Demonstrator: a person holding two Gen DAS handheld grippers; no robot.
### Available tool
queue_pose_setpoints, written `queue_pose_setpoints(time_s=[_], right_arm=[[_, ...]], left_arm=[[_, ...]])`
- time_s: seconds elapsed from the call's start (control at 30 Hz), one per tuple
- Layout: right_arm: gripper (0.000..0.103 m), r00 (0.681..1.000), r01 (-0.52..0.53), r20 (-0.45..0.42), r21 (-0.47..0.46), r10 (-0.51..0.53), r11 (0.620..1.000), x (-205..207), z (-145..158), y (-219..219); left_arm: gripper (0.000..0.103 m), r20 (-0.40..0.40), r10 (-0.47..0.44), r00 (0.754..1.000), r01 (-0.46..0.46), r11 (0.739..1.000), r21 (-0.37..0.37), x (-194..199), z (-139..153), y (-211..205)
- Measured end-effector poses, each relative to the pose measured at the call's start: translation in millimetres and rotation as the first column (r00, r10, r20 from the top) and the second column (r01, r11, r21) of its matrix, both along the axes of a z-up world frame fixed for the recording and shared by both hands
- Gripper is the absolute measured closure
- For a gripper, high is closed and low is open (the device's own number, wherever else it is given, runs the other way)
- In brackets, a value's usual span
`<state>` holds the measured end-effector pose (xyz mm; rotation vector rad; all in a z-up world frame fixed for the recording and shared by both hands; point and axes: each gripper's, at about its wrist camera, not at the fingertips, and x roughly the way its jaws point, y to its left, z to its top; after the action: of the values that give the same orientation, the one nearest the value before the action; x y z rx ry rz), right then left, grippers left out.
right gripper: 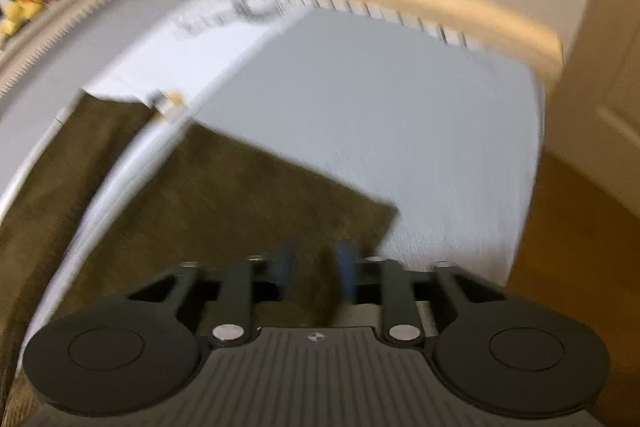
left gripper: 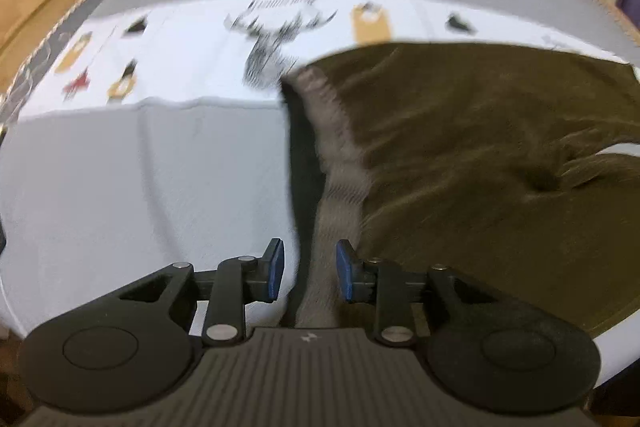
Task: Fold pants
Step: 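Pull the pants taut between both grippers and release them flat, then grasp the grey striped waistband with the left gripper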
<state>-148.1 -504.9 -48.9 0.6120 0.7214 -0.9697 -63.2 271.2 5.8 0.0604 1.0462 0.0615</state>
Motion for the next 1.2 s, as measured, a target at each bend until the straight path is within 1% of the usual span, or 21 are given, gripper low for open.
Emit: queue_pose_setpoints(time_s=[0.07, 0.17, 0.2, 0.23, 0.33, 0.4, 0.43, 0.53, 0.63, 0.7, 0.77, 0.87, 0.9, 0.93, 0.97, 1.0, 1.03, 1.1, 1.13, 1.17, 1.2], right_arm=[[0.065, 0.997, -0.043, 0.065, -0.047, 0.046, 0.998, -2, 17, 14], [0.059, 0.969, -0.114, 0.211, -0.092, 0.131, 0.989, -13, 44, 35], [0.053, 0.951, -0.133, 0.268, -0.103, 0.156, 0.986, -17, 54, 41], [0.049, 0.928, -0.156, 0.324, -0.116, 0.186, 0.981, -20, 64, 45], [0.049, 0.829, -0.259, 0.47, -0.16, 0.304, 0.953, -29, 91, 60], [0.049, 0.773, -0.317, 0.517, -0.186, 0.367, 0.93, -32, 103, 67], [0.049, 0.752, -0.336, 0.535, -0.193, 0.386, 0.922, -36, 108, 71], [0.049, 0.72, -0.368, 0.566, -0.178, 0.401, 0.912, -44, 115, 82], [0.049, 0.694, -0.408, 0.548, -0.237, 0.467, 0.882, -51, 131, 100], [0.049, 0.66, -0.444, 0.524, -0.308, 0.539, 0.842, -54, 144, 118], [0.048, 0.634, -0.484, 0.506, -0.331, 0.585, 0.81, -55, 143, 135], [0.049, 0.617, -0.508, 0.543, -0.279, 0.57, 0.815, -59, 121, 143], [0.048, 0.615, -0.512, 0.568, -0.241, 0.547, 0.825, -58, 110, 143], [0.048, 0.63, -0.509, 0.593, -0.171, 0.501, 0.843, -54, 102, 142], [0.048, 0.628, -0.515, 0.623, -0.116, 0.467, 0.849, -48, 100, 141], [0.048, 0.61, -0.519, 0.645, -0.114, 0.46, 0.847, -46, 99, 145], [0.048, 0.601, -0.528, 0.643, -0.127, 0.475, 0.84, -41, 97, 149], [0.048, 0.607, -0.559, 0.614, -0.122, 0.504, 0.821, -29, 97, 158], [0.048, 0.598, -0.572, 0.614, -0.124, 0.516, 0.811, -26, 96, 164], [0.048, 0.587, -0.587, 0.613, -0.127, 0.529, 0.799, -24, 96, 169], [0.048, 0.579, -0.603, 0.605, -0.132, 0.546, 0.787, -21, 97, 174]], left_arm=[[0.067, 0.054, -0.062, 0.997, 0.061, 0.998, 0.029, 1, 13, -23], [0.052, 0.169, -0.165, 0.972, 0.153, 0.985, 0.083, -4, 34, -56], [0.048, 0.206, -0.178, 0.962, 0.164, 0.983, 0.082, -5, 41, -63], [0.048, 0.239, -0.177, 0.955, 0.165, 0.984, 0.068, -6, 48, -69], [0.048, 0.319, -0.135, 0.938, 0.146, 0.989, -0.011, -14, 60, -82], [0.048, 0.358, -0.099, 0.929, 0.127, 0.99, -0.055, -19, 62, -91], [0.048, 0.368, -0.09, 0.925, 0.123, 0.99, -0.067, -21, 62, -94], [0.047, 0.399, -0.11, 0.91, 0.14, 0.989, -0.045, -26, 61, -109], [0.047, 0.396, -0.149, 0.906, 0.168, 0.986, -0.015, -33, 61, -118], [0.047, 0.381, -0.168, 0.909, 0.179, 0.984, 0.007, -32, 56, -122], [0.046, 0.364, -0.168, 0.916, 0.179, 0.984, 0.004, -31, 51, -119], [0.044, 0.34, -0.147, 0.929, 0.166, 0.986, -0.027, -32, 45, -113], [0.043, 0.328, -0.139, 0.934, 0.159, 0.987, -0.036, -33, 44, -111], [0.043, 0.311, -0.13, 0.941, 0.152, 0.987, -0.049, -34, 41, -109], [0.043, 0.285, -0.123, 0.951, 0.147, 0.987, -0.062, -35, 38, -107], [0.043, 0.271, -0.119, 0.955, 0.141, 0.988, -0.063, -37, 37, -107], [0.043, 0.264, -0.114, 0.958, 0.134, 0.989, -0.055, -41, 36, -107], [0.045, 0.256, -0.108, 0.961, 0.127, 0.99, -0.059, -50, 33, -107], [0.046, 0.256, -0.105, 0.961, 0.128, 0.989, -0.076, -54, 30, -105], [0.053, 0.253, -0.103, 0.962, 0.13, 0.987, -0.093, -60, 25, -104], [0.066, 0.244, -0.1, 0.965, 0.128, 0.986, -0.103, -64, 18, -102]])
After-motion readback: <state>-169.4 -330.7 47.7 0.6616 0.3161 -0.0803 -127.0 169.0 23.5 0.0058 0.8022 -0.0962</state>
